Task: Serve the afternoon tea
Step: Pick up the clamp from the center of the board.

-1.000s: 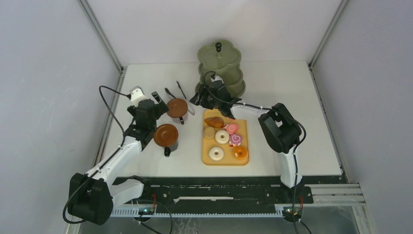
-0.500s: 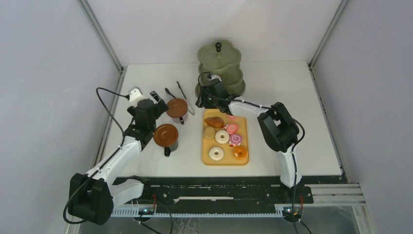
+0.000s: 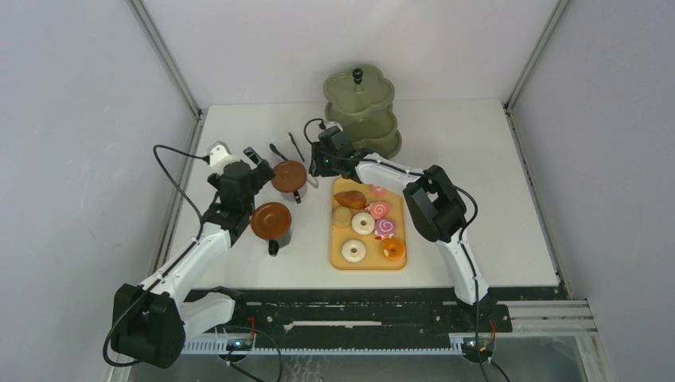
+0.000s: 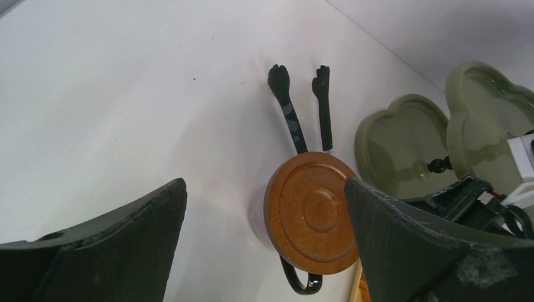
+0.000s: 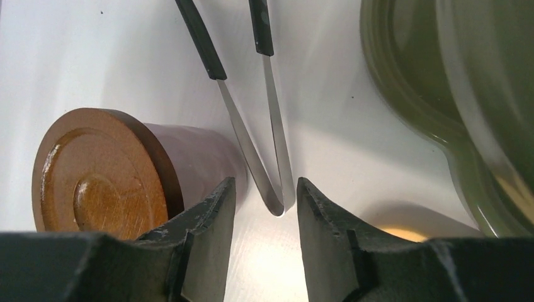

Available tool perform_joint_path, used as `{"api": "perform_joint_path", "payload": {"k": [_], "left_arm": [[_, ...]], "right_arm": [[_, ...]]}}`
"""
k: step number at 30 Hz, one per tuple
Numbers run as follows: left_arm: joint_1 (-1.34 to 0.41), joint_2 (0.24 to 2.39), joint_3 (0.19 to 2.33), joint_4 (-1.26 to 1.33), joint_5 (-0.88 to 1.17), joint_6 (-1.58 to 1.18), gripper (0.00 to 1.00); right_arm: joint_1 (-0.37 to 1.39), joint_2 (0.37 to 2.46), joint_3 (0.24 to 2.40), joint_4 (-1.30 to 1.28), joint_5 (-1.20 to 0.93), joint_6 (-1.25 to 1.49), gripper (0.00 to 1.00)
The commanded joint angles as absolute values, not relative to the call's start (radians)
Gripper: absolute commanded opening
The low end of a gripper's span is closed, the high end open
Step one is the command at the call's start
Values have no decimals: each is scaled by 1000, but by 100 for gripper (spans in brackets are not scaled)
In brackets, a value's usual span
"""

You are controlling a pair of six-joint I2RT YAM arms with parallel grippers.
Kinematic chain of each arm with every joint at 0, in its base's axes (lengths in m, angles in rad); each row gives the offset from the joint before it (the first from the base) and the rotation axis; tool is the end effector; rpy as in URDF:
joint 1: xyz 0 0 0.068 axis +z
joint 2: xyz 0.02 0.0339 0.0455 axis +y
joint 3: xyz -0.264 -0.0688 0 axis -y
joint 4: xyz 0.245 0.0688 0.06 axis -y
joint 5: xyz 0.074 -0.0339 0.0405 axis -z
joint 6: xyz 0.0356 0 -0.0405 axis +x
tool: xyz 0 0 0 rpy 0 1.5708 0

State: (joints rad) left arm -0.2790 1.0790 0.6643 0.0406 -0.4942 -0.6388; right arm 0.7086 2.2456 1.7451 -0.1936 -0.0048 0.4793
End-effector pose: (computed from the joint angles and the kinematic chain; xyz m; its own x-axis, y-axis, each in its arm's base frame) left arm 0.2371 -0.0504 0.2639 -0.1735 -0.4963 -0.8506 -0.3556 0.8370 -0.4158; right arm 0.3893 0.3339 0.1846 -0.7324 -0.0204 -0.6806 -0.3559 0.8636 0.3572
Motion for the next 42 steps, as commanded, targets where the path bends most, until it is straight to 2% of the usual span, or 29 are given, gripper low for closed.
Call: {"api": "perform_joint_path", "payload": {"k": [1,15,42], "left_arm": [[-272,1051,695,93,-508,-669,99],[-269,1014,649,130,-535,-734,100],[-264,996,603,152,-566,-774,100]], "right_arm": [[715,2275,1832,-251,27,439,48],[741,2333,1899,-319,129,380,44],[778,2478,2096,-488,193,335,41]]}}
